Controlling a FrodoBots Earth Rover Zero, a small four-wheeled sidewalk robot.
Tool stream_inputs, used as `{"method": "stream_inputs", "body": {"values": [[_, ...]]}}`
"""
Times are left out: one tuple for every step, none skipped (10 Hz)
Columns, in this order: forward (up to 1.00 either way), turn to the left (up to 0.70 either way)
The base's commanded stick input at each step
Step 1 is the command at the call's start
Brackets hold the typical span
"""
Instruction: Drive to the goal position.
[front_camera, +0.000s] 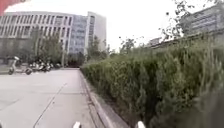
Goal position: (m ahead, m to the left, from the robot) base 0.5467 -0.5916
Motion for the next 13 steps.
{"method": "stream_inputs", "body": {"values": [[0.00, 0.45], [0.00, 0.45], [0.00, 0.45], [0.00, 0.45], [0.00, 0.45], [0.00, 0.45], [0.00, 0.45], [0.00, 0.45], [0.00, 0.45], [0.00, 0.45], [0.00, 0.37], [0.00, 0.00], [0.00, 0.00]]}}
